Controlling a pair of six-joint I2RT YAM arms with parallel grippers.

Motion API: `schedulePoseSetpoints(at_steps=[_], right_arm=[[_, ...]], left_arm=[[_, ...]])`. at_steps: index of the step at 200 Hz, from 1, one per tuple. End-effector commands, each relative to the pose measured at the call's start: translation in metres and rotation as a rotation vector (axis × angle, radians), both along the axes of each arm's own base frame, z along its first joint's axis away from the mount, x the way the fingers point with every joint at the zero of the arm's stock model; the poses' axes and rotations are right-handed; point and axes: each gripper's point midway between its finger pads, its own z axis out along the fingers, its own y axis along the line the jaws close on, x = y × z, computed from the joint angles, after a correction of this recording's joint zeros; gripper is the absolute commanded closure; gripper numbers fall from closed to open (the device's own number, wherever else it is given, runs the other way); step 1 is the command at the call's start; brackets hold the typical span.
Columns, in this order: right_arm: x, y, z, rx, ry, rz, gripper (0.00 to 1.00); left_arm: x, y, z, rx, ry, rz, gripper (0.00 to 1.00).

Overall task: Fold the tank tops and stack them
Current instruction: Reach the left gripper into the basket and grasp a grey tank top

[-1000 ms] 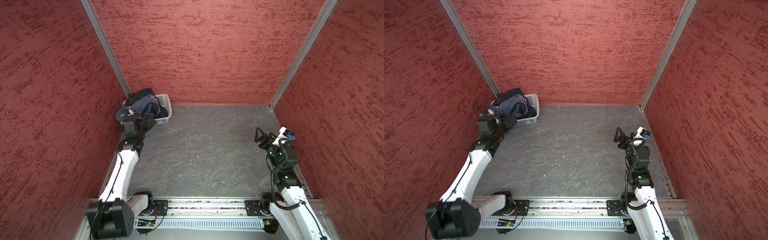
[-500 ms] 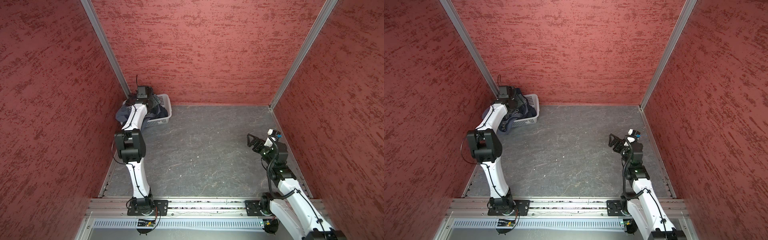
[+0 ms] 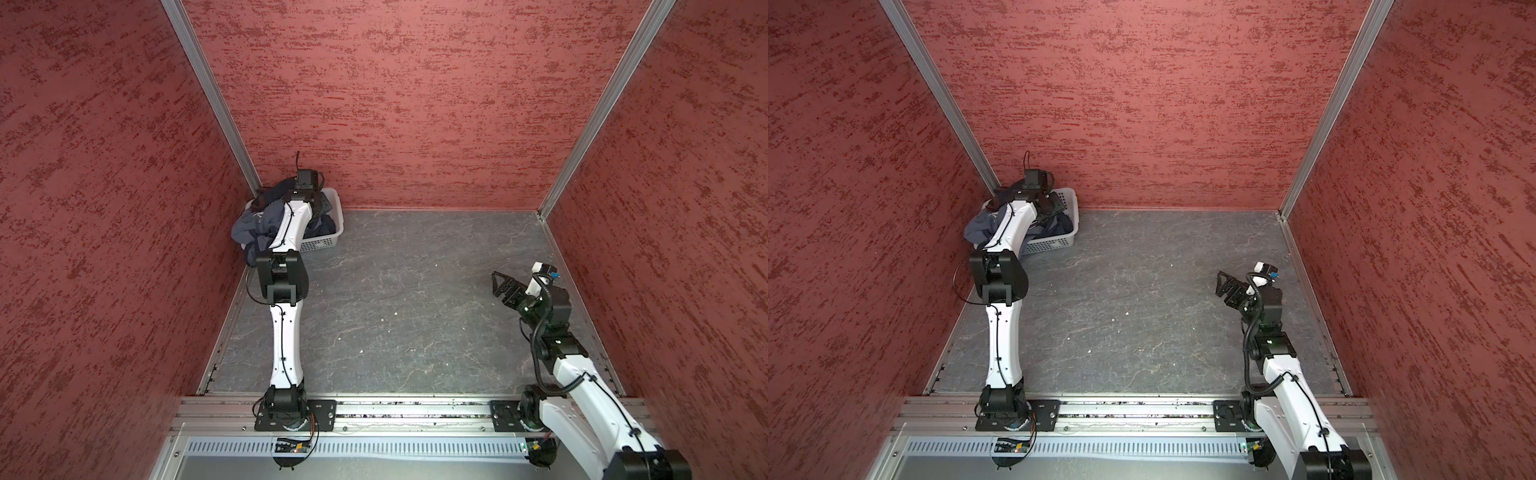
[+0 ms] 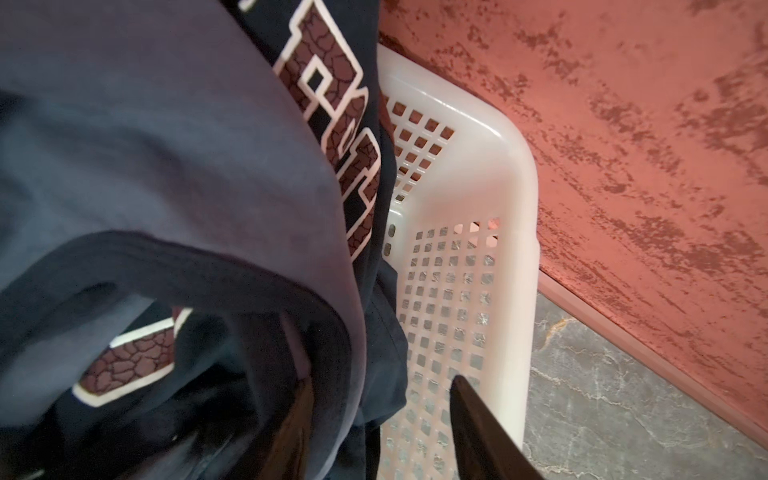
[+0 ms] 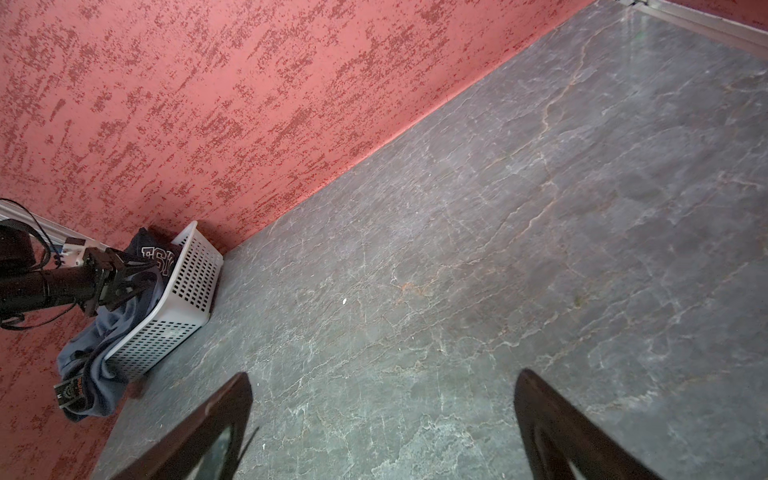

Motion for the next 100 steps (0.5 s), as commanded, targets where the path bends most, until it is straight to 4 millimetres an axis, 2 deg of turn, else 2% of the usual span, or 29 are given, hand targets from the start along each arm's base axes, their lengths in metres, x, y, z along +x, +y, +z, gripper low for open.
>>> schedulePoseSetpoints(at_steps=[1, 11, 30, 58, 77, 100], right_arm=[[0.002, 0.003, 0.005, 0.020, -0.024, 0.009, 0.01], [0.002, 0.003, 0.005, 0.021, -0.021, 0.010, 0.01], [0.002, 0.003, 0.006, 0.021, -0.023, 0.009, 0.01], [0.001, 0.002, 0.007, 0.019, -0.021, 0.003, 0.01], [0.000, 0.002, 0.007, 0.018, -0.023, 0.002, 0.01], [0.000, 0.002, 0.008, 0.017, -0.025, 0.001, 0.01]], left_arm=[[0.003, 0.005, -0.011, 0.027, 0.018, 0.001, 0.49], [0.003, 0.006, -0.014, 0.027, 0.021, 0.002, 0.48], [0.003, 0.007, -0.023, 0.030, 0.038, 0.010, 0.39], [-0.001, 0.010, -0.037, 0.037, 0.078, 0.033, 0.38], [-0.001, 0.010, -0.045, 0.031, 0.090, 0.029, 0.45], [-0.001, 0.009, -0.043, 0.030, 0.088, 0.026, 0.60]])
